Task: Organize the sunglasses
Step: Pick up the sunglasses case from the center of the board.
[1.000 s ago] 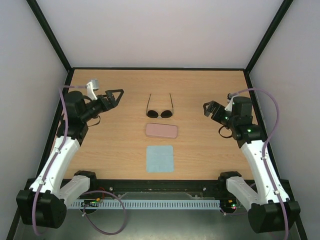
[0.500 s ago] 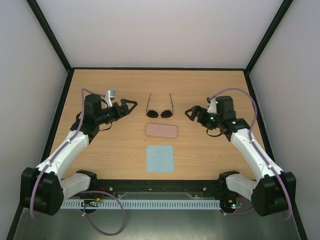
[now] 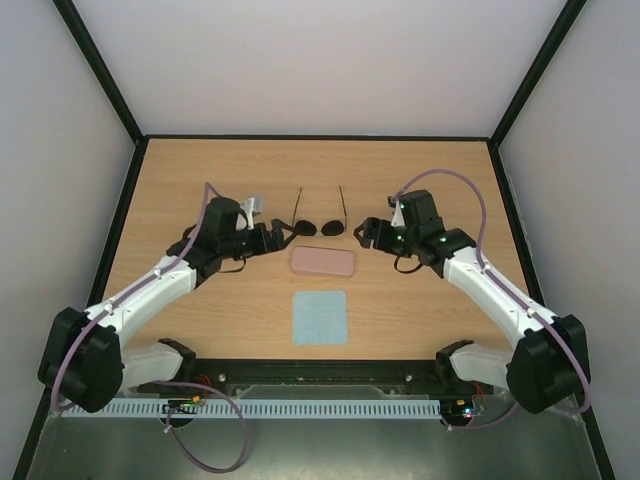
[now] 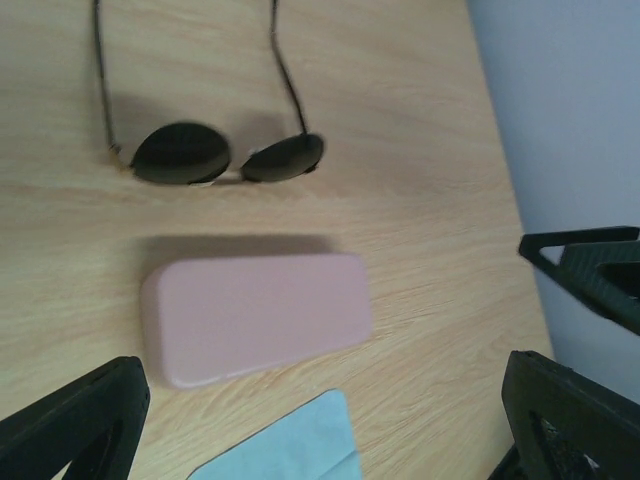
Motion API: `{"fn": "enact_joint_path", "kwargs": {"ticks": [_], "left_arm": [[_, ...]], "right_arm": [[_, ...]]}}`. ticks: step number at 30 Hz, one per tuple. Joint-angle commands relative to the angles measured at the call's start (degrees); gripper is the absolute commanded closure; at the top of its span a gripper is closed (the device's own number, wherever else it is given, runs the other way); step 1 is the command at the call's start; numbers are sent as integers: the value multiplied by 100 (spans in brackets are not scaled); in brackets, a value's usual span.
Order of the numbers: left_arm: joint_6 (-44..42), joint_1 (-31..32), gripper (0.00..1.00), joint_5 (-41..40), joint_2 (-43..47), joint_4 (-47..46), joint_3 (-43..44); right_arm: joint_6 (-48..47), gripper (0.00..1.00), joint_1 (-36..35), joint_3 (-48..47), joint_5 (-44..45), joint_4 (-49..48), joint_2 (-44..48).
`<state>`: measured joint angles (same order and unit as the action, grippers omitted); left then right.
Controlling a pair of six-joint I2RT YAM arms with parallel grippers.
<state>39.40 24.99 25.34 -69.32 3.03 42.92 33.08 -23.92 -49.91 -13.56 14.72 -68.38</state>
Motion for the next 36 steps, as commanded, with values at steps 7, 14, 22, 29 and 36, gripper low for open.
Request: {"fn": "enact_joint_path", "kwargs": {"ticks": [7,14,22,29,36], "left_arm": [[777,60,1,-880,919,137,-1069],[928,67,0,-699,1551,438,-1274],[1119,76,1,-629,1550,200,-1597],[1129,76,1,-575,1507,129,-1694],[1114,76,0,-584,1451,6,-1735]], "right_arm": [[-947,4,-961,-520,1086,147,-1117],[-1487,4,-1018,-1112,890,-44,-2261],[-1879,7,-1021,-1276,723,-181,-2687],[-1964,7,-1063,-1261,325,-477,-3010],[-2022,7,-1241,-1133,261,-548,-3179]]}}
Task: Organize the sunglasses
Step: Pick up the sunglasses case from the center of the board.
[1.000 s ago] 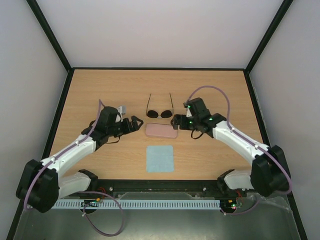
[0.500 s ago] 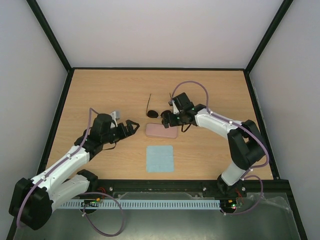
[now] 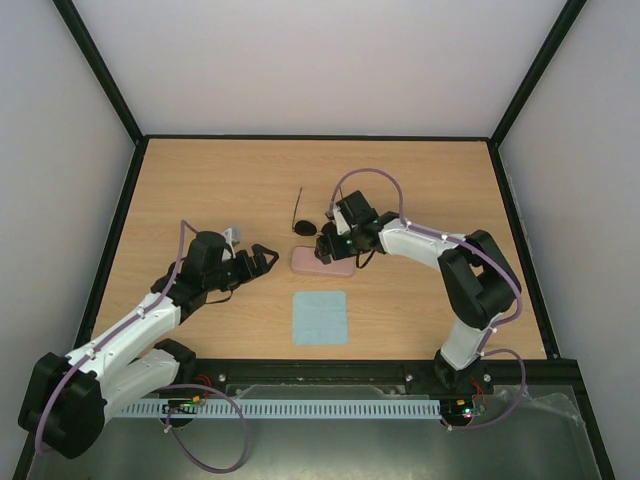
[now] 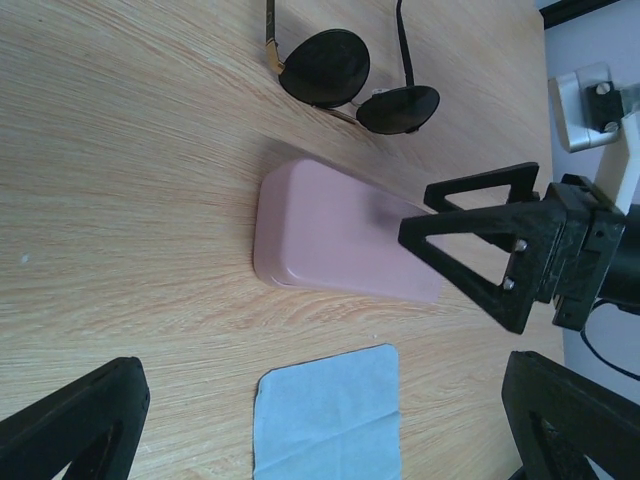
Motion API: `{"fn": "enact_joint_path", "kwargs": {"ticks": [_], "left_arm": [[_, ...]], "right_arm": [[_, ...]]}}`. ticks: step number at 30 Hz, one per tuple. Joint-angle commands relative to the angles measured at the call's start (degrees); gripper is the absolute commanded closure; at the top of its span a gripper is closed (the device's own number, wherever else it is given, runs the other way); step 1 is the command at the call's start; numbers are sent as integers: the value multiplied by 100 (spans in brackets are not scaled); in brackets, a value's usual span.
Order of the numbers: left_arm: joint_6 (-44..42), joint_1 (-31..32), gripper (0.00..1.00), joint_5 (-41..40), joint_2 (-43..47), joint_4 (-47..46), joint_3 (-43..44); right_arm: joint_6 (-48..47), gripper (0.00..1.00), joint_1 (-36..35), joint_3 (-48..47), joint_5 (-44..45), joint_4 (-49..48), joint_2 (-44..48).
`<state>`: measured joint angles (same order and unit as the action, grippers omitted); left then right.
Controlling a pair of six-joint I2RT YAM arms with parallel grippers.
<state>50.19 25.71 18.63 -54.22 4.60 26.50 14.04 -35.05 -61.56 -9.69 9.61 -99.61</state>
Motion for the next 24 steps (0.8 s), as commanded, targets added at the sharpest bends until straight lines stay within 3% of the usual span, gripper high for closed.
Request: {"fn": "enact_joint_path", "kwargs": {"ticks": [1,15,24], "left_arm": [[34,4,0,95,-89,-179,-99],[28,4,0,114,77,-224,-326],[25,3,1,141,118,-246,-408]], "right_arm": [[-126,7,-168,68,-92,-27,-40],[-141,7,-862,531,959,300,375],[-349,10,-1329,14,1982,794,75]]}}
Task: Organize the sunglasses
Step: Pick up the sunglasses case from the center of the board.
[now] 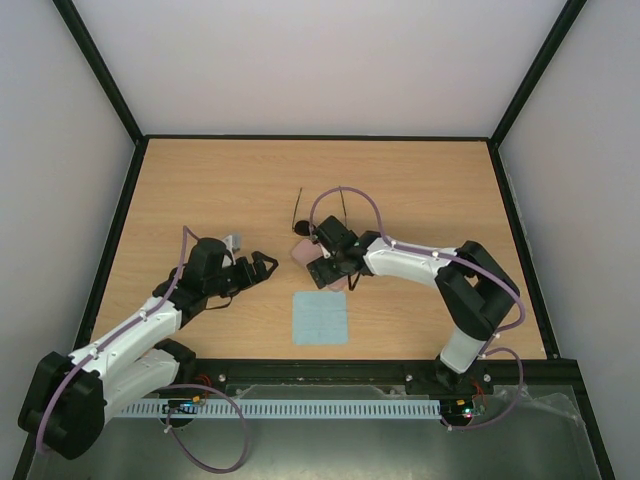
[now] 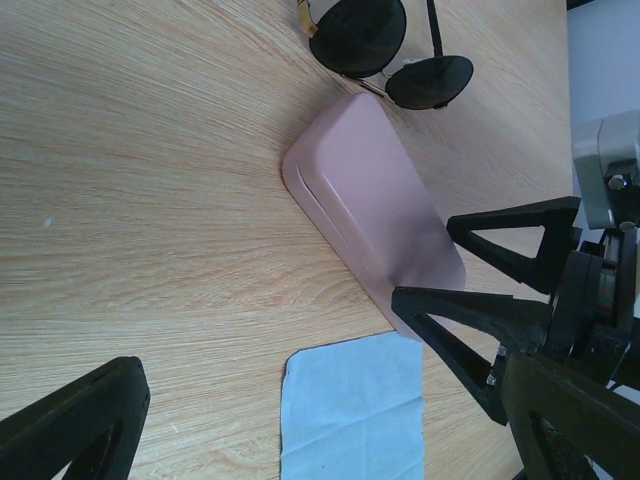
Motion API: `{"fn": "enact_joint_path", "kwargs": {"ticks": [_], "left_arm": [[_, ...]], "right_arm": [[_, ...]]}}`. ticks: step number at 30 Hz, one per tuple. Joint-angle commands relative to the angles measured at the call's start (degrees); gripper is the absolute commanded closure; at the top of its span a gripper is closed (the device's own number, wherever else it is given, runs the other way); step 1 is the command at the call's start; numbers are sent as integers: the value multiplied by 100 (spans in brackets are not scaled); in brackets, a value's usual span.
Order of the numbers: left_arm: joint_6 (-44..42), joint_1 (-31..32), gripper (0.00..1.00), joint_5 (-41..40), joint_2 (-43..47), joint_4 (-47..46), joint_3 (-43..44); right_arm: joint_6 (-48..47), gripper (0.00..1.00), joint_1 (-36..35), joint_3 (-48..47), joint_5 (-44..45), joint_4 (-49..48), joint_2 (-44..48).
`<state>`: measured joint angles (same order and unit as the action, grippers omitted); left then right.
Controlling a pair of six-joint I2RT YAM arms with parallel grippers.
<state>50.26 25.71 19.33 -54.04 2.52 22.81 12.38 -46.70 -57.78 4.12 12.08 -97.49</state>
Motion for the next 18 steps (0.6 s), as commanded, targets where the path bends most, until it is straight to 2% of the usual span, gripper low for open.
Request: {"fn": "enact_joint_path", "kwargs": {"ticks": [1,10,18], "left_arm": [[12,4,0,71,104,-29,-37],[-16,4,1,79,135,-6,-59],[-25,2,0,95,96,-31,-48]], "right_arm": [[-214,10,-205,-419,665,601,-206],[-325,7,-252,-557,685,747,-429],[-347,16,-252,-594,688,745,-536]]}}
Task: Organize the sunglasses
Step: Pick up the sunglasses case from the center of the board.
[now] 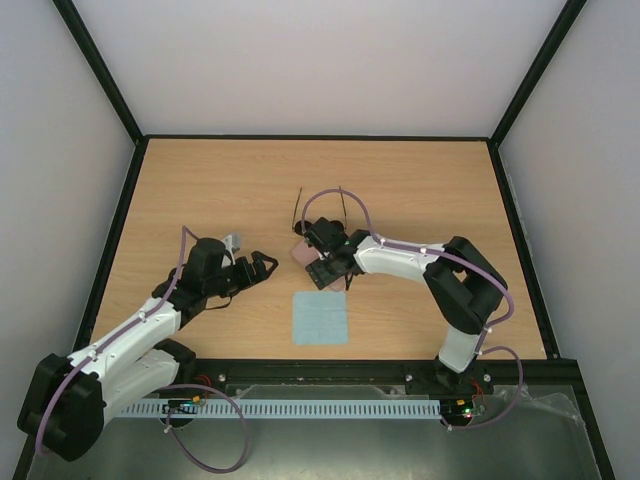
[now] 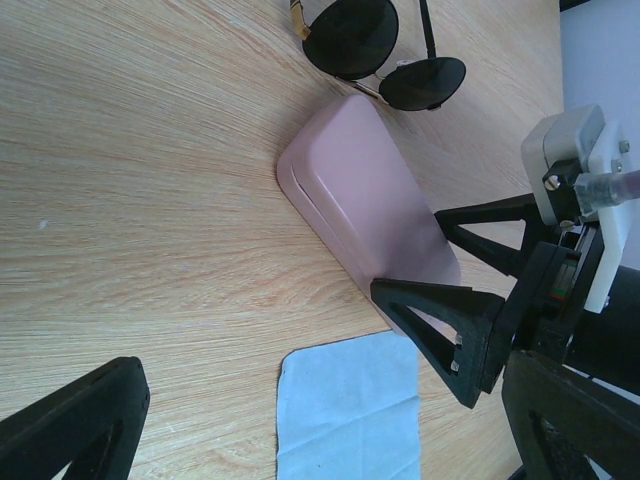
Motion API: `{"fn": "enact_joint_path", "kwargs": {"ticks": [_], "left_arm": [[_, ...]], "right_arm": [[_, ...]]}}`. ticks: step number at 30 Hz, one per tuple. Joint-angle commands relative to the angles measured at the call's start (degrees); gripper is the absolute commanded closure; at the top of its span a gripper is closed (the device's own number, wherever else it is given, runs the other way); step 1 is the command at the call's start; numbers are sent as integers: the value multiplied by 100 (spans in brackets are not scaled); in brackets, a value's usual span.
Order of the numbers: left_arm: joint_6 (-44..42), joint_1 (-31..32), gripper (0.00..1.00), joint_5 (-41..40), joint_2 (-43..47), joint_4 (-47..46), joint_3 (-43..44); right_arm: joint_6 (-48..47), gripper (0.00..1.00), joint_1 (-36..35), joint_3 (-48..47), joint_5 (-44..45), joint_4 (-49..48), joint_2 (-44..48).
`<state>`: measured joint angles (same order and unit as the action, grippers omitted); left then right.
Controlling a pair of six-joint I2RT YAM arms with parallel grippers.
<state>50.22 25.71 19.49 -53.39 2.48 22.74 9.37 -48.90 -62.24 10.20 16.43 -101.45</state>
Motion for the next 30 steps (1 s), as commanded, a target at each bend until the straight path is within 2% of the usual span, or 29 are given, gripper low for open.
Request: {"fn": "enact_joint_path", "kwargs": {"ticks": [1,12,20,25,30], "left_arm": [[-21,3,0,82,33,-23,-40],[-12,2,0,82,48,-13,-33],[2,4,0,169,51,42,104],[135,39,0,374,127,40,272],[307,146,1,484,248,52,488]], "right_arm": [[-48,18,-31,-144,74,302,-153],[-68,38,-30,-210,53,318,6],[238,39,-31,-114,-541,454,1031],[801,40,-31,156,-998,383,1947],[1468,40,-14,326,-1227,342,2471]]}}
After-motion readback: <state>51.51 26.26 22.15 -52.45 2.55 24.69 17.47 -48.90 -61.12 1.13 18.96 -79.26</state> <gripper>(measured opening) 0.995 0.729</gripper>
